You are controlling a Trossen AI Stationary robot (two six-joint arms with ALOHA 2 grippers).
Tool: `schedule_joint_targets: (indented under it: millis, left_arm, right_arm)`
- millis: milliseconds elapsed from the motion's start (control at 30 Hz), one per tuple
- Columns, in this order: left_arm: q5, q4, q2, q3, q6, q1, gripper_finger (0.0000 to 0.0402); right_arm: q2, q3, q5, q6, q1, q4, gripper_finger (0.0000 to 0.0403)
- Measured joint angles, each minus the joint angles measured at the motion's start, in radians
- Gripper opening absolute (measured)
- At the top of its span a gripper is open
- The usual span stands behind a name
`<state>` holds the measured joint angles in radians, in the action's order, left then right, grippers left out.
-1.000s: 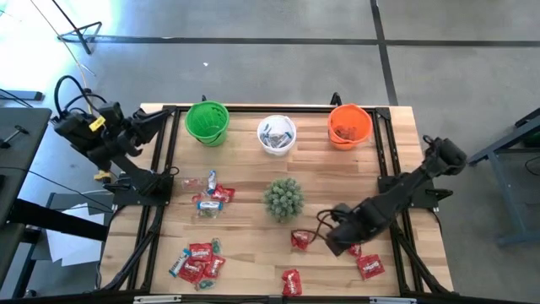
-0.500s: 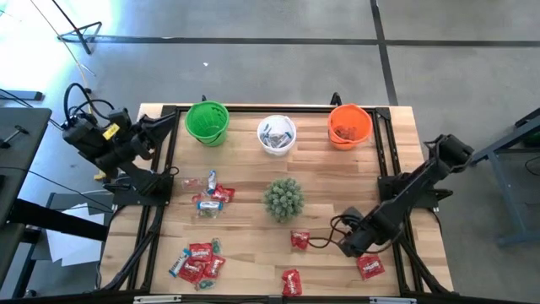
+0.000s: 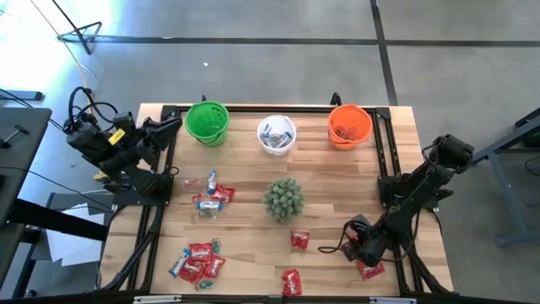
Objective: Sort candy
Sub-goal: Put the red candy into the green bucket
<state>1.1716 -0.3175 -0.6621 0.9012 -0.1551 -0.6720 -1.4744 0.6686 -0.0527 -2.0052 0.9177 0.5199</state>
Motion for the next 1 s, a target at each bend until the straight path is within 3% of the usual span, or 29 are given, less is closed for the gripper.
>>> schedule_joint_targets:
  millis: [233,500,600,800,1000]
  left_arm:
    - [-0.002,0.001,0.0,0.0,0.0,0.0,0.0082]
    - [-0.021,0.004,-0.003,0.0,0.001,0.0,0.0082]
    - [-0.087,0.005,-0.003,0.0,0.02,0.0,0.0082]
    - [-0.311,0.011,-0.031,0.0,0.122,0.0,0.0082]
    - [-0.322,0.012,-0.098,0.0,0.165,0.0,0.0082]
  right_arm:
    - [-0.009,-0.007,-0.016,-0.011,0.001,0.002,0.012]
    - [-0.01,0.002,-0.025,-0.017,-0.001,0.014,0.0012]
    - [-0.004,0.025,-0.024,-0.012,-0.001,0.025,0.0015]
    - [0.028,0.117,-0.085,0.053,-0.019,0.089,0.0004]
    - [0.03,0.321,-0.185,0.211,-0.105,0.333,0.0003]
